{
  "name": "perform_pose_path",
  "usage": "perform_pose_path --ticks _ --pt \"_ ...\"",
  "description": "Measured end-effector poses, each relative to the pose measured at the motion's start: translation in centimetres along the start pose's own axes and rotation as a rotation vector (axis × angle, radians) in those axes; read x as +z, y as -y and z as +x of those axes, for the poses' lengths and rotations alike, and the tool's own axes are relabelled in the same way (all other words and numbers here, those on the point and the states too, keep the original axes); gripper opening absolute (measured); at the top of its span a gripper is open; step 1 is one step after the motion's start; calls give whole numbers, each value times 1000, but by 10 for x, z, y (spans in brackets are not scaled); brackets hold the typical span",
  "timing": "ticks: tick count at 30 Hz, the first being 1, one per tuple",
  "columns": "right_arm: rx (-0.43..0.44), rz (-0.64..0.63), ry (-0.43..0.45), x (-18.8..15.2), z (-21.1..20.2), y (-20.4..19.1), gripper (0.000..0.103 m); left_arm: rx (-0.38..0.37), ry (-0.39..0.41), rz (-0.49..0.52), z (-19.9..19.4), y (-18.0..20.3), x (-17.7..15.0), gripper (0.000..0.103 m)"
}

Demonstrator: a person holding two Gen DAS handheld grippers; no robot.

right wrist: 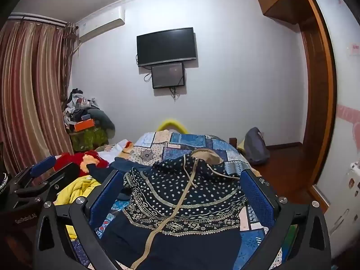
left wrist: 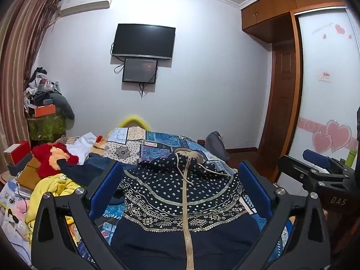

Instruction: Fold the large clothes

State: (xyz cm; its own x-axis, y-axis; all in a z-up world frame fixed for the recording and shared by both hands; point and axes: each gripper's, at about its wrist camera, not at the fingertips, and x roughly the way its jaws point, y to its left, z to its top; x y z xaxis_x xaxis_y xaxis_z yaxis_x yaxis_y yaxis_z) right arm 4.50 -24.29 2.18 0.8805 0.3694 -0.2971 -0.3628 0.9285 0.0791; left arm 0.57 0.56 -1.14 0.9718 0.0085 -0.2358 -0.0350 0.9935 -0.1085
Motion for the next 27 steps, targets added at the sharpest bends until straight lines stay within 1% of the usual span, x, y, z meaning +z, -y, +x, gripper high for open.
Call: perform_pose_path --ticks 8,16,17,27 --pt "-2 -4 1 4 -2 0 103 -1 -2 -2 1 1 -1 103" --pt "-8 -5 7 -2 3 1 103 -9 -5 -9 1 0 1 103" --pt "-8 -5 6 7 0 0 103 -14 -5 -11 1 0 1 103" --pt "-7 -8 13 7 -2 1 103 -19 -7 -8 1 1 3 103"
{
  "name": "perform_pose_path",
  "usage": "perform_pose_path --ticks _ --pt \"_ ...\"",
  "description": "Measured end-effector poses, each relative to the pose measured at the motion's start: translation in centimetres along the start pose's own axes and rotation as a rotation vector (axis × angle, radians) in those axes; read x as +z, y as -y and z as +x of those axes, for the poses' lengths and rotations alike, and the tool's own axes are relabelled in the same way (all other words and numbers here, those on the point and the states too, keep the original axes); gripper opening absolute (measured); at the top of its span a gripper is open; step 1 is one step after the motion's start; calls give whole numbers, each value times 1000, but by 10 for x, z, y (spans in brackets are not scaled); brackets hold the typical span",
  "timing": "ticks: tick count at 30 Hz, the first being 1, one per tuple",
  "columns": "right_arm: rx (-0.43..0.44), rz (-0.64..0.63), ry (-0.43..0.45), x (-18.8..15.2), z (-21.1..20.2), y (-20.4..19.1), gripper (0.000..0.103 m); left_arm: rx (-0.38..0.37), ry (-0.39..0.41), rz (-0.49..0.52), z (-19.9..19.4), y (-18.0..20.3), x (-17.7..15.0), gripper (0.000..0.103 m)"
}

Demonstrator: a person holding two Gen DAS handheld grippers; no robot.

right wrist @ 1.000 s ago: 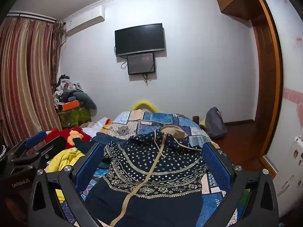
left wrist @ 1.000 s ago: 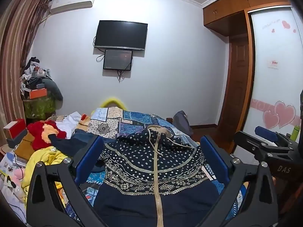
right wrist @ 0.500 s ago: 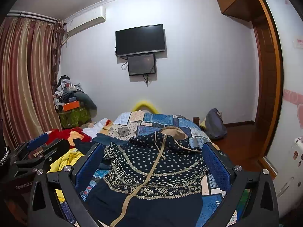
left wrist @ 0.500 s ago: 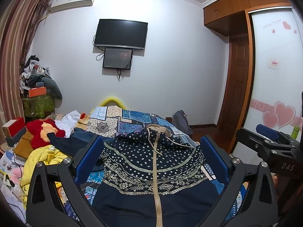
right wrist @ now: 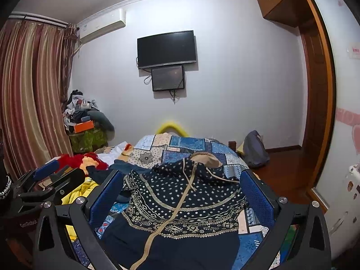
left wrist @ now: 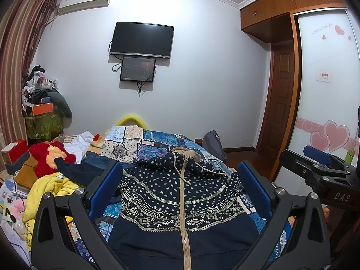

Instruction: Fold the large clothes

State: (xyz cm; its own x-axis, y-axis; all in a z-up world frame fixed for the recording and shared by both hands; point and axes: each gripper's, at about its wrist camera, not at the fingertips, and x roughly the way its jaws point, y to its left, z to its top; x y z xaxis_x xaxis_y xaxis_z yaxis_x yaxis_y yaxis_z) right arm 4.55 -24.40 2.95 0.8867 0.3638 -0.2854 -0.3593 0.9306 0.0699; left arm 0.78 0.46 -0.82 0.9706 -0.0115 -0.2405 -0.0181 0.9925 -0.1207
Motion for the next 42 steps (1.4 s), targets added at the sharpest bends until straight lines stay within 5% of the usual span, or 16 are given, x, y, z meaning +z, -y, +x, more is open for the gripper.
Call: perform_pose_path --ticks 42 --pt "1 10 -2 3 -2 2 103 3 -5 3 2 0 -2 103"
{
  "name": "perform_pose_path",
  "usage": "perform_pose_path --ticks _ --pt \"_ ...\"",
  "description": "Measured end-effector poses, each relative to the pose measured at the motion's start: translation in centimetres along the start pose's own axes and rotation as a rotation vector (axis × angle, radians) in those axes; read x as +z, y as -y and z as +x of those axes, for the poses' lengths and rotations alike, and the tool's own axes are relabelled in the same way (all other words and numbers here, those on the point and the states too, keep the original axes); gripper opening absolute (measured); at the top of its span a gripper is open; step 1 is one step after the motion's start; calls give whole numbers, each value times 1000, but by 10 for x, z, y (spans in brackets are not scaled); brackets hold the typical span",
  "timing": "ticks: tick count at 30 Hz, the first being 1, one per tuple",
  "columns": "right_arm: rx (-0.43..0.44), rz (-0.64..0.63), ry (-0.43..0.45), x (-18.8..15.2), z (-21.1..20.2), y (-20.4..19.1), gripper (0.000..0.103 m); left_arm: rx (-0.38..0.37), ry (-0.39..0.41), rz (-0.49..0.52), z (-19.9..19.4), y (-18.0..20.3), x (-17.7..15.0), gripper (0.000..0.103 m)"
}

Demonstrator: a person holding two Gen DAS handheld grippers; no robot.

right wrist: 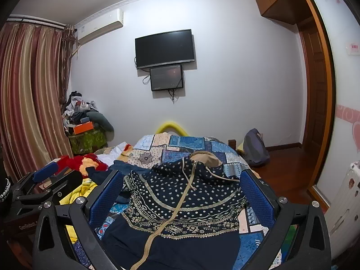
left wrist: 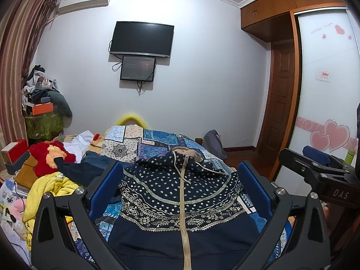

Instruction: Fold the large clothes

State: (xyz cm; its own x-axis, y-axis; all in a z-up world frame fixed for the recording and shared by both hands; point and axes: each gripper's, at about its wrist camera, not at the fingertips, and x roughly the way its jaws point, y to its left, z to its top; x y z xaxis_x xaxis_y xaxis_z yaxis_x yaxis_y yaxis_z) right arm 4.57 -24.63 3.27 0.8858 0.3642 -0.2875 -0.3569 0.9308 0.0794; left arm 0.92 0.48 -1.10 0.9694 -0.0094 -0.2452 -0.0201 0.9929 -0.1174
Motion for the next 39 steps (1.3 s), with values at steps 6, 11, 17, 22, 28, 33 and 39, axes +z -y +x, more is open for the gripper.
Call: perform_pose_path --ticks 6,11,17,22,28,33,39 --pt "0 2 -10 -2 6 -1 103 8 -2 -4 6 -4 -1 103" --pt "5 -3 -41 -4 27 -4 103 45 32 10 16 -17 5 103" --pt "-6 -8 -57 1 69 -4 103 129 36 15 47 -50 15 103" --pt "-54 -71 -76 8 118 -5 103 216 -29 -44 98 -108 24 103" --pt "-95 -136 -118 7 195 2 103 234 -175 -89 173 -188 18 103" --pt "-61 -123 -235 -11 277 17 103 188 -345 -181 233 -251 -13 103" --pt "-61 -72 -396 -57 361 38 103 252 -496 -280 278 -315 -74 103"
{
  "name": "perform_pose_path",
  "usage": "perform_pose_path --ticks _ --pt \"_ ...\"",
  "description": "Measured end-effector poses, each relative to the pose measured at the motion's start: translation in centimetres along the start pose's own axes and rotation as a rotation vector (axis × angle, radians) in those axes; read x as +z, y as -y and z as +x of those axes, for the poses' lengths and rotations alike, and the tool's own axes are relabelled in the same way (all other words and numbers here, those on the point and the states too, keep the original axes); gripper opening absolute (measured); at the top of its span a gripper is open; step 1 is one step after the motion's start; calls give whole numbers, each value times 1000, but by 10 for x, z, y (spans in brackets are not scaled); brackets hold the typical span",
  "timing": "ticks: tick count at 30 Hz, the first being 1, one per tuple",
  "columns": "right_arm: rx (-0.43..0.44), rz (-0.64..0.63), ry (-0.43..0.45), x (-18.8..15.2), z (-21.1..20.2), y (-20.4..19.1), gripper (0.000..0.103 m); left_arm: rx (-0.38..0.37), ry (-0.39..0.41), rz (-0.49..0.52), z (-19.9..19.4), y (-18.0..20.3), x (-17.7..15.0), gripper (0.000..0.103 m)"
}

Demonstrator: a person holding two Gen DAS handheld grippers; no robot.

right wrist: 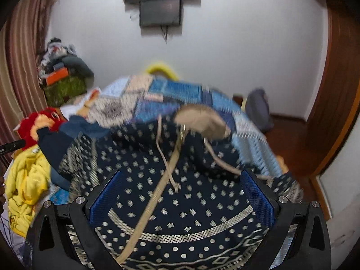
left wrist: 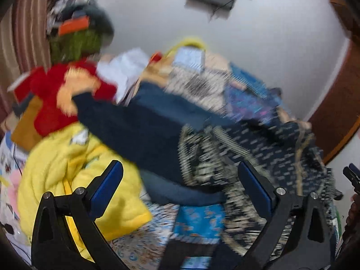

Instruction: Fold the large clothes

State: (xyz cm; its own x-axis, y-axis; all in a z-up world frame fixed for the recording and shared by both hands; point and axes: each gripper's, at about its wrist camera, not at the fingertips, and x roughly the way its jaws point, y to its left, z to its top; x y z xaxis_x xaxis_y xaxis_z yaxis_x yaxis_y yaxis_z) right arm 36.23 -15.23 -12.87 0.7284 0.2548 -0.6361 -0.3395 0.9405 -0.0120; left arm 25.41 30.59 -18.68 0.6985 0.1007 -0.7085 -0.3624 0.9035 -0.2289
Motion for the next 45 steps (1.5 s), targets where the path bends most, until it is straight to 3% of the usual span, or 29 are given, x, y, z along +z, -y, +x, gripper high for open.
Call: perform_pose_path --ticks 5,7,10,15,21,23,25,26,28,30,35,41,45 --pt "27 52 -131 -28 53 7 103 -63 -97 -197 52 -58 -16 101" --pt "48 71 -175 -40 68 8 103 -96 -112 -258 66 -73 -18 92" --pt "53 81 -210 -48 80 9 103 -149 -121 -331 83 -91 -16 86" --pt "74 106 -212 -49 81 10 103 -140 -119 -371 112 -109 3 78" --pt "71 100 -210 -48 80 9 103 -59 -111 -415 143 -130 20 66" --pt "63 96 -216 -48 80 9 103 -7 -85 -404 142 -130 28 53" --pt "49 86 -212 -47 76 8 103 68 -81 -385 141 -128 36 4" --pt "44 79 -206 -45 74 8 103 87 -94 -375 141 -126 42 4" --pt "35 67 -193 -42 68 7 103 128 -71 -341 129 -118 53 3" --pt "25 49 -170 -37 58 6 103 151 9 -274 99 -101 70 3" --pt "26 36 -128 -28 30 9 103 141 168 -87 26 -36 113 3" --pt "52 90 -119 -31 9 22 103 -7 265 119 -29 77 142 3" --pt "58 124 -113 -35 -9 35 103 -140 245 215 -33 159 130 3"
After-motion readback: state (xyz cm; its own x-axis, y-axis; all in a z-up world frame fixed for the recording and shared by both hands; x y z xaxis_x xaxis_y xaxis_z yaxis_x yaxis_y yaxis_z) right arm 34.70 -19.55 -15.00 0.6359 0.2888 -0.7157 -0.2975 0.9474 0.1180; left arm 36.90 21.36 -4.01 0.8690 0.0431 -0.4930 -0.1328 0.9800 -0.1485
